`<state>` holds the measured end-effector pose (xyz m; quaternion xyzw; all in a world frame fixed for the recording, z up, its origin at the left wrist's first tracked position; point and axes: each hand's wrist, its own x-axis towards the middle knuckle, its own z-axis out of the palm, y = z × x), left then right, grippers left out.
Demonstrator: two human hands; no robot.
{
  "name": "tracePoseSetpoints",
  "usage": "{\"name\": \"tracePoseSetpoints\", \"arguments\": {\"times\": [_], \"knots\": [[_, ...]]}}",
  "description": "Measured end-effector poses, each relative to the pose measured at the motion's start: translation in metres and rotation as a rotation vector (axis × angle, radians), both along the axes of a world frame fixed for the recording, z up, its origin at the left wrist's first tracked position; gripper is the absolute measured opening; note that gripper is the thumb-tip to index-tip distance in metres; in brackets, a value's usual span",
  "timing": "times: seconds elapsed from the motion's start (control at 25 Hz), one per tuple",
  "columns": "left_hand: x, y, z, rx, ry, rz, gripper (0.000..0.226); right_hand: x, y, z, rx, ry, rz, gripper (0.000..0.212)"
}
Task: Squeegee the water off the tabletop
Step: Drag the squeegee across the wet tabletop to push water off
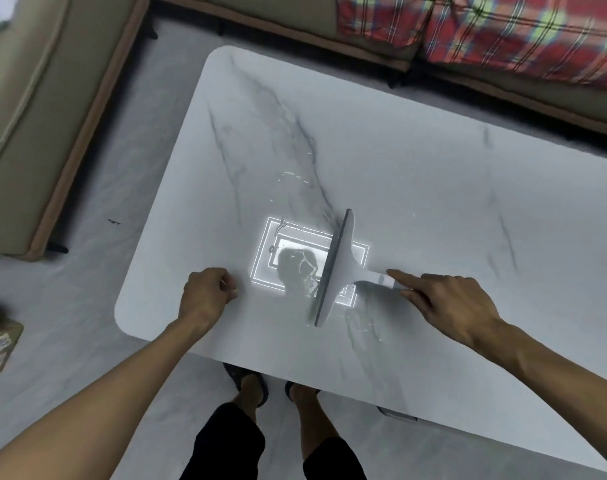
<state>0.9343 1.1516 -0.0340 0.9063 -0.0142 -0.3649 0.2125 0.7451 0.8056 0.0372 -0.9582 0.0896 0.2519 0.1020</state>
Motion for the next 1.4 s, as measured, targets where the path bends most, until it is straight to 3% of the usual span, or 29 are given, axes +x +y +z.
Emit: {"name": "tracePoseSetpoints", "arguments": {"times": [0.16,0.32,0.4,0.52,0.68,0.8,1.04,1.2,1.28,1.4], "knots": [[0.030,-0.030,0.004,-0.017,-0.041,0.086,0.025,0.040,-0.011,0.008,0.020,0.013,-0.145,0.039],[0.076,-0.055,-0.014,-0.017,-0.143,-0.038,0.027,0.133,-0.011,-0.001,0.197,-0.101,-0.420,0.027],[0.103,-0.066,-0.033,-0.062,-0.108,-0.096,0.034,0.200,-0.015,-0.018,0.227,-0.174,-0.451,0.031],[0.134,-0.078,-0.056,-0.048,-0.070,-0.245,0.027,0.307,-0.026,-0.047,0.194,-0.229,-0.508,0.019],[0.154,-0.084,-0.068,0.043,0.131,-0.334,0.035,0.402,-0.032,-0.069,0.136,-0.217,-0.575,0.023],[0.159,-0.094,-0.066,0.098,0.200,-0.342,0.054,0.399,-0.025,-0.076,0.060,-0.177,-0.489,0.030],[0.167,-0.101,-0.064,0.055,0.286,-0.282,0.059,0.277,-0.009,-0.052,0.014,-0.038,-0.360,0.050],[0.174,-0.109,-0.060,0.052,0.331,-0.262,0.059,0.205,-0.004,-0.015,0.016,0.110,-0.318,0.050],[0.176,-0.113,-0.058,0.057,0.341,-0.257,0.059,0.203,-0.014,0.002,0.044,0.083,-0.375,0.045],[0.180,-0.118,-0.056,0.082,0.341,-0.257,0.061,0.245,-0.048,-0.001,0.058,-0.107,-0.500,0.030]]}}
